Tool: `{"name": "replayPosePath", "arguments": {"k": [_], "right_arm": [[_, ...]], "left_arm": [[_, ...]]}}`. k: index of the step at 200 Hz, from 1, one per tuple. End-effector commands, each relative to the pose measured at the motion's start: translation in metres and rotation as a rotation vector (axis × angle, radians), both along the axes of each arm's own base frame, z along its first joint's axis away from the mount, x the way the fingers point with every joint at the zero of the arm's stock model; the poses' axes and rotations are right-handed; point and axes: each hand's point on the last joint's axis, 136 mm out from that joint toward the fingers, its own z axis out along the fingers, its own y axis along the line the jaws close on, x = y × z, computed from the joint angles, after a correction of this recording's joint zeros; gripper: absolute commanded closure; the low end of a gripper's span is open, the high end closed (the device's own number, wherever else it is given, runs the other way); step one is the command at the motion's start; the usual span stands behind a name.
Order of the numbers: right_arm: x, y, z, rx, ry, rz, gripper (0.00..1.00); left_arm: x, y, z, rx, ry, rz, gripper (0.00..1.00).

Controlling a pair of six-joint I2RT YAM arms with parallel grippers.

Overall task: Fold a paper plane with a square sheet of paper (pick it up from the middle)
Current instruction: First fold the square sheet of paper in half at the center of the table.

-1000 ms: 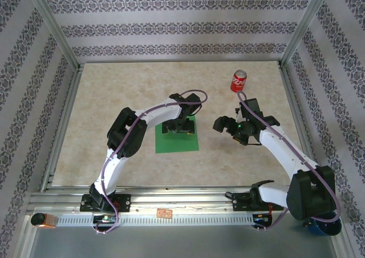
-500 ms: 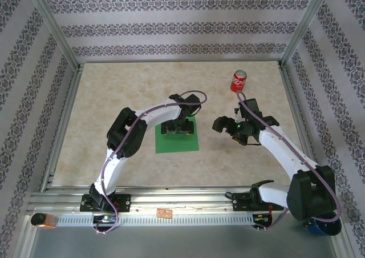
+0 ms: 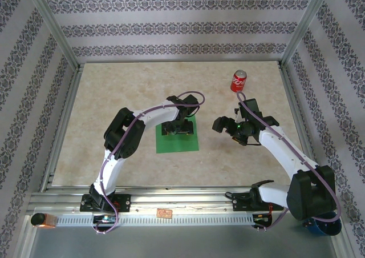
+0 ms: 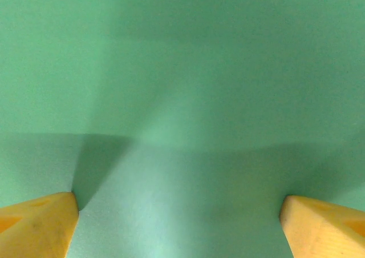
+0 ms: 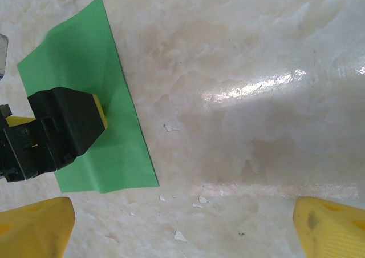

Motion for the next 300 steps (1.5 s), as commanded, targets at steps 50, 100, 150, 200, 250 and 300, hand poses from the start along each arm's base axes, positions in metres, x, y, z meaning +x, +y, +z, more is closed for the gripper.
{"name": "replayPosePath", "arguments": {"k": [50,100,150,200,250,300], "right_arm": [[0.0,0.003,-0.004,-0.008,0.006,0.004,0.02],[0.003,-0.006,-0.003,-0.052,-0.008,-0.036,0.02],[0.003,-0.017,-0.002,-0.092,-0.019,-0.079,0.02],[0.004,-0.029,-0.002,-0.137,-0.033,-0.143,0.02],[0.005,-0.046,-0.002,-0.171,-0.048,-0.247,0.02],[0.012,-0.046,0.008,-0.104,-0.105,-0.273,0.02]], "left_arm": [[-0.021,0.013,-0.031,0.076,0.094,-0.012,0.11],[-0.009,0.008,-0.011,0.031,0.013,0.001,0.21],[-0.006,0.004,-0.002,0.01,-0.005,-0.002,0.42],[0.002,-0.006,0.017,-0.078,-0.089,-0.007,0.58],[0.01,-0.042,0.051,-0.315,-0.183,-0.063,0.61],[0.01,-0.081,0.091,-0.65,-0.246,-0.093,0.6]]}}
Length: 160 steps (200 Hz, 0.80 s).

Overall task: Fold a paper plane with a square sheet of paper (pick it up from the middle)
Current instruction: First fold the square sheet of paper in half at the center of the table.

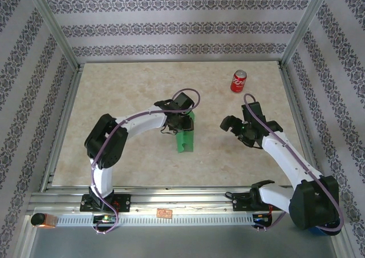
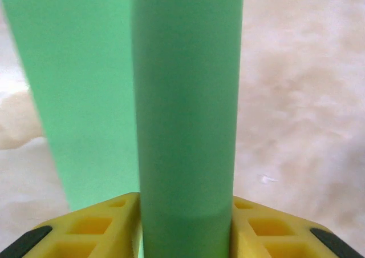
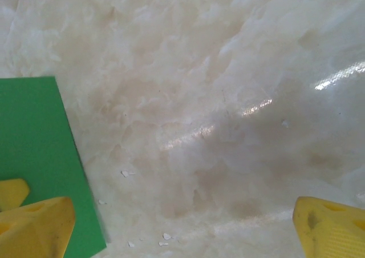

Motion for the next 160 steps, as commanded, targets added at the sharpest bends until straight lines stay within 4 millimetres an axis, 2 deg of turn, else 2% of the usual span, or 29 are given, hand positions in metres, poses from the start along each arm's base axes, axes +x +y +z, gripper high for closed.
{"name": "replayPosePath", "arguments": {"k": [1,26,51,88,125,160], "right_arm": [[0.006,-0.003,0.009,0.027,-0.057,-0.03,0.02],[0.014,0.007,0.026,0.124,-0.168,0.004,0.02],[0.019,0.017,0.043,0.26,-0.325,0.013,0.02],[0.021,0.035,0.055,0.347,-0.375,0.104,0.02],[0.022,0.06,0.048,0.432,-0.277,0.212,0.02],[0.024,0.079,0.042,0.403,-0.249,0.288,0.02]], "left_arm": [[0.007,-0.036,0.034,-0.254,-0.059,-0.053,0.6],[0.004,-0.055,0.049,-0.438,-0.052,-0.066,0.6],[0.0,-0.057,0.045,-0.502,-0.033,-0.055,0.6],[-0.004,-0.037,0.023,-0.491,-0.003,0.0,0.6],[-0.006,-0.017,-0.002,-0.462,0.034,0.058,0.58],[-0.013,0.002,-0.019,-0.343,0.062,0.049,0.55]]}}
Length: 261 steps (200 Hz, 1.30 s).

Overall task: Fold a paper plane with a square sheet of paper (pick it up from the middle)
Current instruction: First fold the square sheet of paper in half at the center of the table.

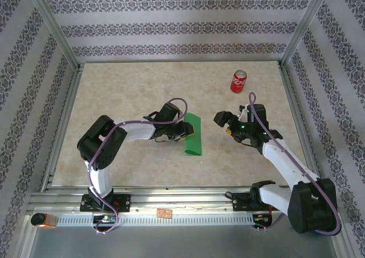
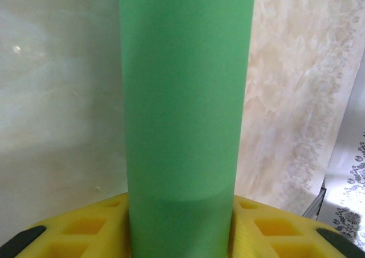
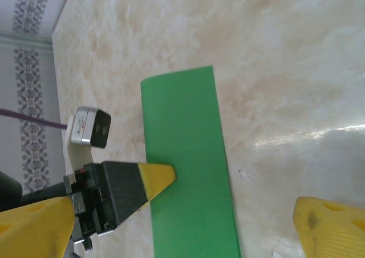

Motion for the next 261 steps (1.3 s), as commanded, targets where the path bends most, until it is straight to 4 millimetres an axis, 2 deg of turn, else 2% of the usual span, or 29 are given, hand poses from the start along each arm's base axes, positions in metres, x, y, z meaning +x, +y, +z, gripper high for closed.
{"name": "replayPosePath", "arguments": {"k": [1,53,100,133,163,215,261], "right_arm": [[0.005,0.02,0.018,0.012,-0.066,0.092,0.02],[0.008,0.026,0.004,-0.033,-0.008,0.079,0.02],[0.008,0.031,-0.001,-0.029,0.017,0.094,0.02],[0.012,0.018,-0.01,-0.116,0.055,0.029,0.02],[0.012,0.028,-0.003,-0.105,0.017,0.071,0.02],[0.012,0.045,-0.007,-0.017,0.045,0.125,0.02],[0.014,0.046,-0.01,-0.026,0.045,0.136,0.07]], "left_arm": [[0.002,0.011,0.008,0.045,-0.03,-0.007,0.54],[0.003,0.022,0.011,0.099,-0.058,0.015,0.41],[0.001,0.038,0.005,0.208,-0.039,0.027,0.41],[-0.001,0.048,-0.007,0.285,-0.008,0.026,0.42],[0.0,0.048,-0.008,0.307,-0.005,0.006,0.43],[-0.007,0.048,-0.022,0.314,0.04,-0.013,0.44],[-0.011,0.05,-0.029,0.348,0.07,-0.048,0.44]]}}
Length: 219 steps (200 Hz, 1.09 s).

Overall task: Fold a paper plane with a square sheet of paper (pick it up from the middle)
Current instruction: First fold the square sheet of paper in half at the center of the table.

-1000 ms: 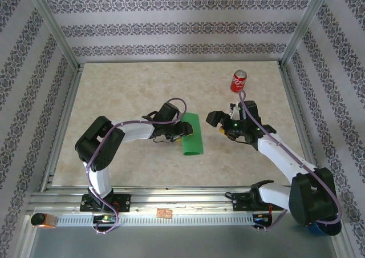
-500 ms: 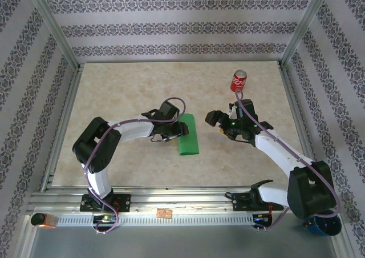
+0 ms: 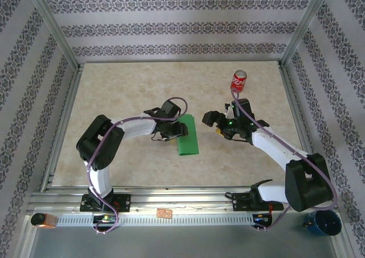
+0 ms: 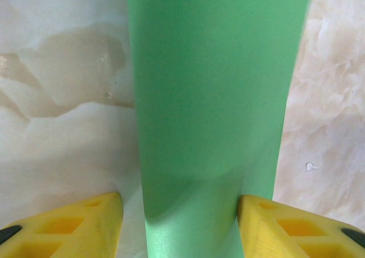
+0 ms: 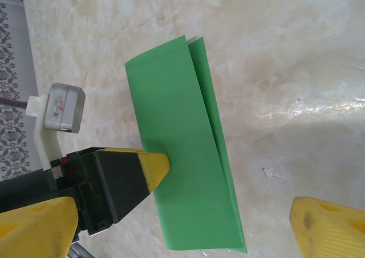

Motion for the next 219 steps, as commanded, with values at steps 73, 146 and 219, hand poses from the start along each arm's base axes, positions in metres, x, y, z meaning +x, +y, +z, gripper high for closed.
{"name": "replayPosePath", "arguments": {"k": [73,146,219], "right_arm": [[0.006,0.002,0.0,-0.004,0.003,-0.011,0.05],[0.004,-0.002,-0.007,-0.013,0.026,-0.028,0.04],[0.004,-0.003,-0.008,-0.015,0.031,-0.028,0.03]], "left_arm": [[-0.015,0.015,-0.026,0.13,0.127,-0.066,0.43],[-0.021,0.016,-0.035,0.183,0.18,-0.106,0.42],[-0.023,0.016,-0.036,0.183,0.204,-0.061,0.41]]}}
